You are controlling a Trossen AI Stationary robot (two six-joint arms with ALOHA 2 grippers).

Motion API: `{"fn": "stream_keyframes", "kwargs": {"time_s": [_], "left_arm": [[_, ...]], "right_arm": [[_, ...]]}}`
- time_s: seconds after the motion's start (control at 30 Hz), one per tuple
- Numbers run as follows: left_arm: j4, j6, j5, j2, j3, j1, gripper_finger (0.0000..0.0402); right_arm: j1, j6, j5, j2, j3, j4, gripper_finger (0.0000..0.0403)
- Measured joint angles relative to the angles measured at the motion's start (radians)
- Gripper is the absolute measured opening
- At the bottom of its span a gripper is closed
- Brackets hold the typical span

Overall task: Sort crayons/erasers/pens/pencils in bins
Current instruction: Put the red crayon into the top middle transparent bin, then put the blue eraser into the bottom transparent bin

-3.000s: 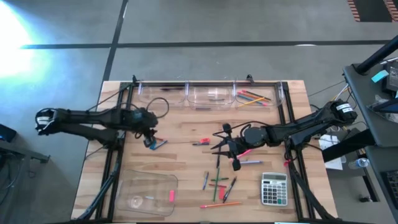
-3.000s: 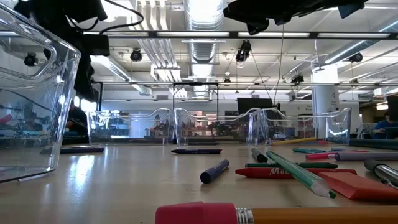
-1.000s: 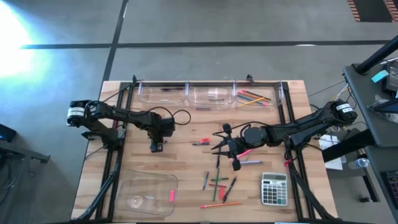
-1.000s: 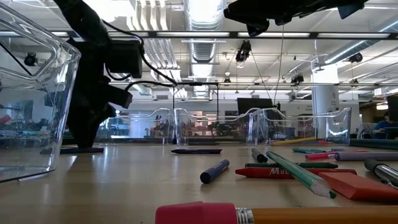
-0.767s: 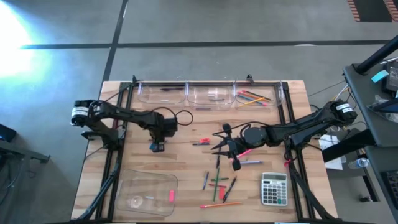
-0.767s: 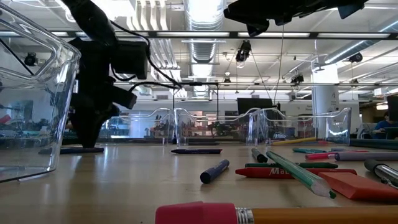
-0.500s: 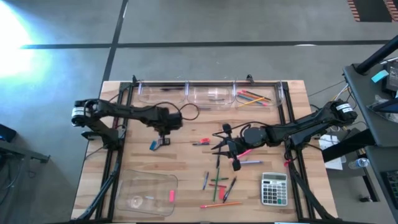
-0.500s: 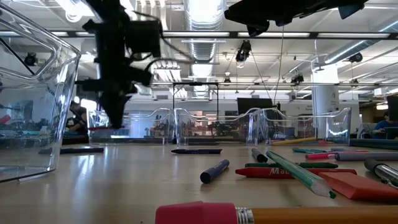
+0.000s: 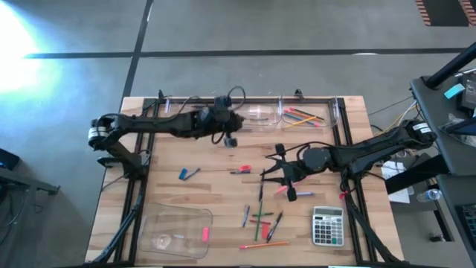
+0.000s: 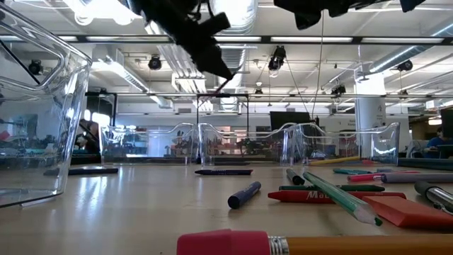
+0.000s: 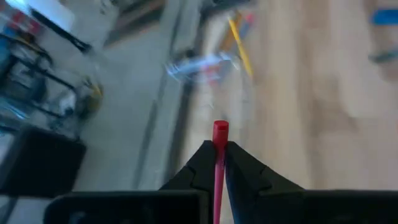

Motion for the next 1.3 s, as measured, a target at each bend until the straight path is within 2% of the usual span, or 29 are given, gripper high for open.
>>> {"fn": "stream_keyframes", "kwargs": {"time_s": [0.07, 0.2, 0.4, 0.5, 0.67, 0.77, 0.83, 1.0, 1.13, 1.3], "left_arm": [[0.064, 0.029, 0.009, 0.043, 0.012, 0.041, 0.0006], [0.045, 0.007, 0.085, 0.139, 0.094, 0.112, 0.0006], [0.007, -0.017, 0.103, 0.245, 0.173, 0.132, 0.0019], [0.009, -0.018, 0.086, 0.253, 0.184, 0.131, 0.0055], [-0.056, -0.018, 0.005, 0.232, 0.184, 0.132, 0.014], [-0.141, -0.013, -0.078, 0.154, 0.184, 0.123, 0.0179], [-0.204, -0.032, -0.109, 0.07, 0.184, 0.107, 0.0188], [-0.341, -0.259, -0.055, -0.217, 0.15, 0.024, 0.0192], [-0.203, -0.367, -0.053, -0.45, -0.045, -0.128, 0.0193], [0.183, -0.443, -0.126, -0.655, -0.442, -0.371, 0.0193]], "right_arm": [[0.0, 0.001, 0.0, 0.001, -0.003, -0.001, 0.0066], [0.0, -0.001, 0.001, 0.0, -0.003, 0.001, 0.007], [0.0, -0.008, 0.001, 0.0, -0.003, -0.005, 0.007], [0.0, -0.004, 0.001, 0.0, -0.003, -0.005, 0.007], [0.0, -0.001, 0.0, 0.0, -0.003, -0.006, 0.0068], [0.0, 0.002, 0.0, 0.0, -0.003, -0.007, 0.0066], [0.0, 0.002, 0.0, 0.0, -0.003, -0.006, 0.0066], [0.0, 0.015, 0.001, 0.0, -0.004, -0.006, 0.007], [0.0, 0.018, 0.001, 0.0, -0.004, 0.003, 0.0068], [0.0, 0.031, 0.001, 0.016, -0.003, 0.02, 0.0064]]}}
